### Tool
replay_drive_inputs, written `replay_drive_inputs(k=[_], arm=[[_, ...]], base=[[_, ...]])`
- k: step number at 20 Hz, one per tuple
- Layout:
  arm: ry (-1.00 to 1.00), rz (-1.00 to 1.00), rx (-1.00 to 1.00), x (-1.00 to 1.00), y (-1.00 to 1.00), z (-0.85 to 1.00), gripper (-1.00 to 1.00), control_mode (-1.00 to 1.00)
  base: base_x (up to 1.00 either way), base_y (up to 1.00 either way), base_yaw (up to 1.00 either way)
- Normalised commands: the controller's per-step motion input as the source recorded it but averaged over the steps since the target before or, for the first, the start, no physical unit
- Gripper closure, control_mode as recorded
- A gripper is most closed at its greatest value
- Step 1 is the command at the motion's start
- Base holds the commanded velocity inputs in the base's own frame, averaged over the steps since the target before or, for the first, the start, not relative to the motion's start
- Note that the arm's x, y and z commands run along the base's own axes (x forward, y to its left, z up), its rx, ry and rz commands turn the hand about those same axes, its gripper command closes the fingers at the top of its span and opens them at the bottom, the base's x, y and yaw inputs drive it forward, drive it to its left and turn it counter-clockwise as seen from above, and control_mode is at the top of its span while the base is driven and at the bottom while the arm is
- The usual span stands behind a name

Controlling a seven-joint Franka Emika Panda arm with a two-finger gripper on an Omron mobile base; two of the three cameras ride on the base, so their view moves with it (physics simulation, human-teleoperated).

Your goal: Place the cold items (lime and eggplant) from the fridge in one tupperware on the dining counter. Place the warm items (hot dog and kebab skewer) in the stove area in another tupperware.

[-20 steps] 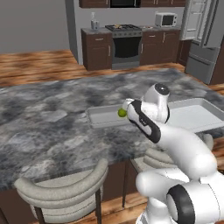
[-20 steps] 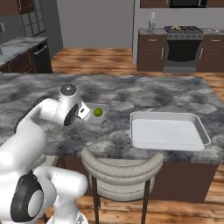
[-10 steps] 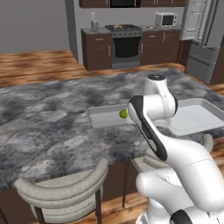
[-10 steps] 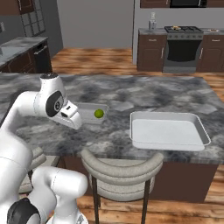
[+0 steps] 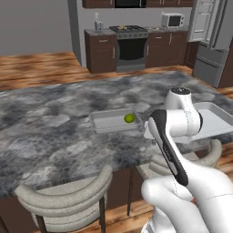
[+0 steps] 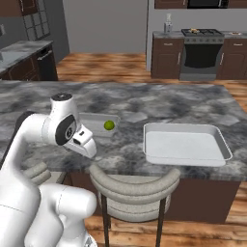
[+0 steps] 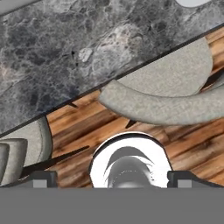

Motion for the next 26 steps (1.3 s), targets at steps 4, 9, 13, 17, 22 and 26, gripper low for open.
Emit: replay_drive_inputs(k=[4, 9, 13, 17, 22, 26], arm=[[-0.01, 0.00, 0.00, 0.00, -0.02, -0.03, -1.00, 1.00], [0.00, 0.00, 0.00, 0.00, 0.00, 0.00, -1.00, 1.00], [0.00, 0.00, 0.00, 0.00, 0.00, 0.00, -1.00, 1.00], [0.00, 0.00, 0.00, 0.00, 0.00, 0.00, -1.00, 1.00], [0.00, 0.00, 0.00, 0.00, 0.00, 0.00, -1.00, 1.00], [0.00, 0.00, 0.00, 0.00, 0.00, 0.00, -1.00, 1.00]], base=[[-0.22, -0.24, -0.05], [-0.24, -0.84, -0.13], [0.00, -1.00, -0.11], [0.00, -1.00, -0.12], [-0.14, -1.00, 0.03], [-0.30, -1.00, 0.16]])
